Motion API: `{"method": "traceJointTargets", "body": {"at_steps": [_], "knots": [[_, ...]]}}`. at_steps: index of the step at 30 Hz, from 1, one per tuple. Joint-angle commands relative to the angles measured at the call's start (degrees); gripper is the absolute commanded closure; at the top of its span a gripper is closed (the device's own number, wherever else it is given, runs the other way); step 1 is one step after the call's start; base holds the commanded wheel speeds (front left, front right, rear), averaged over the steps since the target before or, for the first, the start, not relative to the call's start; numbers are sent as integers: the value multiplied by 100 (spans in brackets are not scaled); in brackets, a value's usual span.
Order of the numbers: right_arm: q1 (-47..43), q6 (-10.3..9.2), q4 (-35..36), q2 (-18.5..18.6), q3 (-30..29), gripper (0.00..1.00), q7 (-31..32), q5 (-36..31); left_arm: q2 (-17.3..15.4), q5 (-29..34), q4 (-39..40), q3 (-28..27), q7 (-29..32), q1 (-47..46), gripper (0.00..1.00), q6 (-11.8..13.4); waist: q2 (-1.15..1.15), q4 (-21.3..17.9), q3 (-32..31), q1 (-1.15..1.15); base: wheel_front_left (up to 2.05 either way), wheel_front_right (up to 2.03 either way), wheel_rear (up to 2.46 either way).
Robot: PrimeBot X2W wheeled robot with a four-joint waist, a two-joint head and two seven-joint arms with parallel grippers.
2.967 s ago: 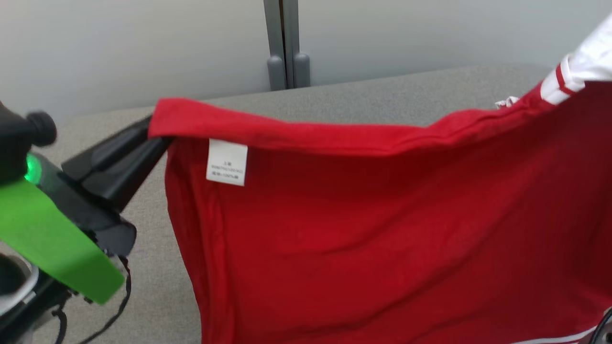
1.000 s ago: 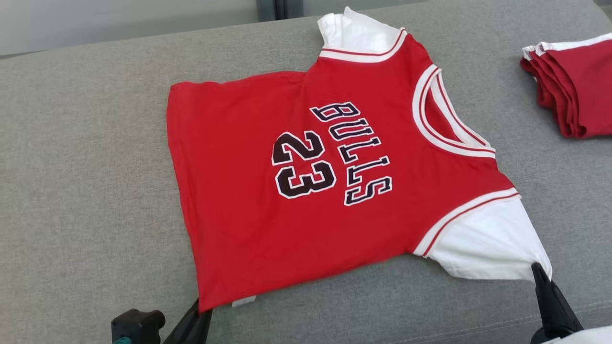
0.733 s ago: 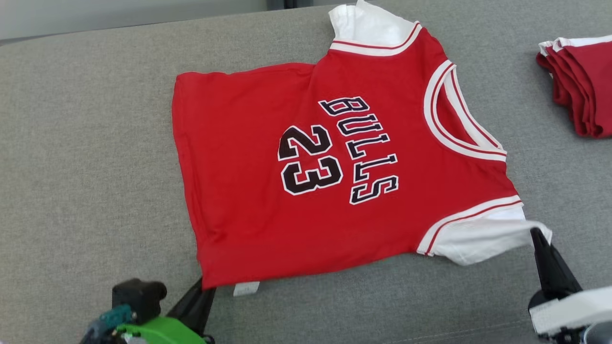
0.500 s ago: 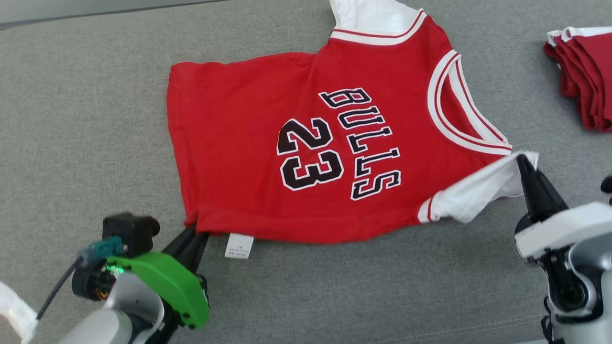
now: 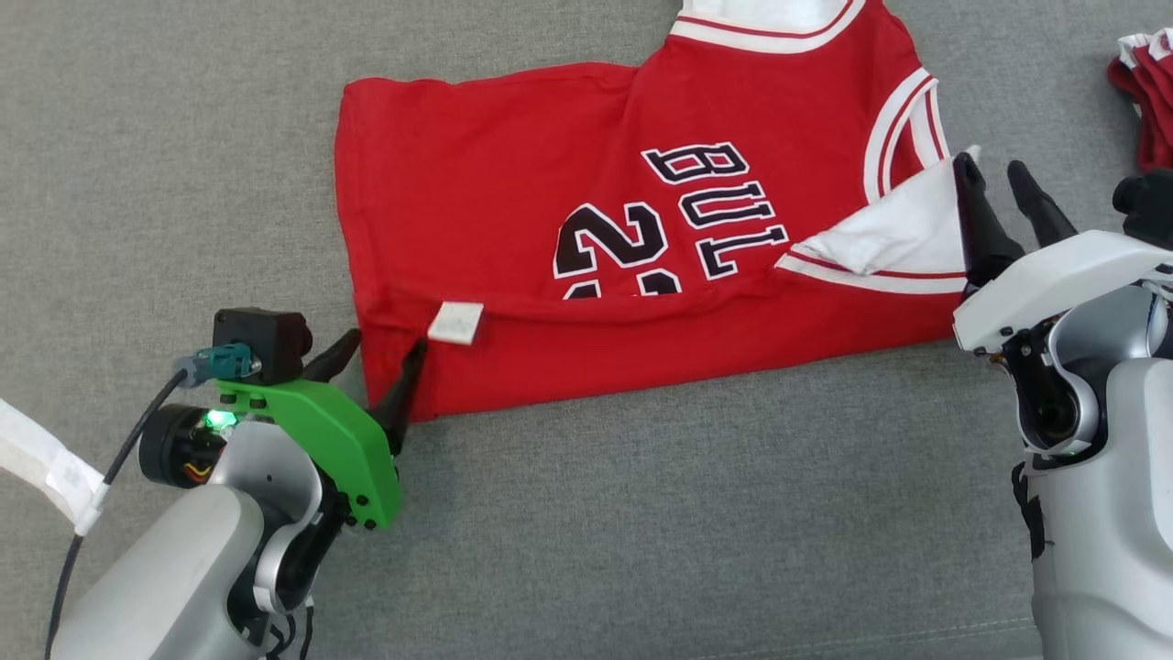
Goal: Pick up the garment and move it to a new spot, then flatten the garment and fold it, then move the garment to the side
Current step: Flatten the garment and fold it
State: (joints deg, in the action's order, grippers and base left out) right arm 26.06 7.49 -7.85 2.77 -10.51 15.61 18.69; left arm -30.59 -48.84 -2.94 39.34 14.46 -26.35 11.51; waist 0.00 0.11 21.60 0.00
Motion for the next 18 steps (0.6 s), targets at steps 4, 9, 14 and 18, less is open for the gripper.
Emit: {"method": "traceJointTargets", "body": {"at_steps": [4, 9, 14, 18], "knots": [[-443, -1, 265, 142, 1, 0, -127, 73, 66, -258, 140, -80, -219, 471, 0, -37, 0, 5, -220, 0, 0, 0, 0], [-1081, -1, 647, 562, 49, 0, 133, -129, 45, -421, 223, -144, -317, 863, 0, 91, 0, -14, -224, 0, 0, 0, 0], [-1400, -2, 704, 945, 109, 0, 704, -415, 177, -540, 138, -205, -370, 814, 0, 121, 0, -17, -42, 0, 0, 0, 0], [-1316, -2, 566, 987, 110, 0, 1115, -520, 204, -578, -84, -163, -279, 754, 0, 62, 0, -3, 96, 0, 0, 0, 0]]}}
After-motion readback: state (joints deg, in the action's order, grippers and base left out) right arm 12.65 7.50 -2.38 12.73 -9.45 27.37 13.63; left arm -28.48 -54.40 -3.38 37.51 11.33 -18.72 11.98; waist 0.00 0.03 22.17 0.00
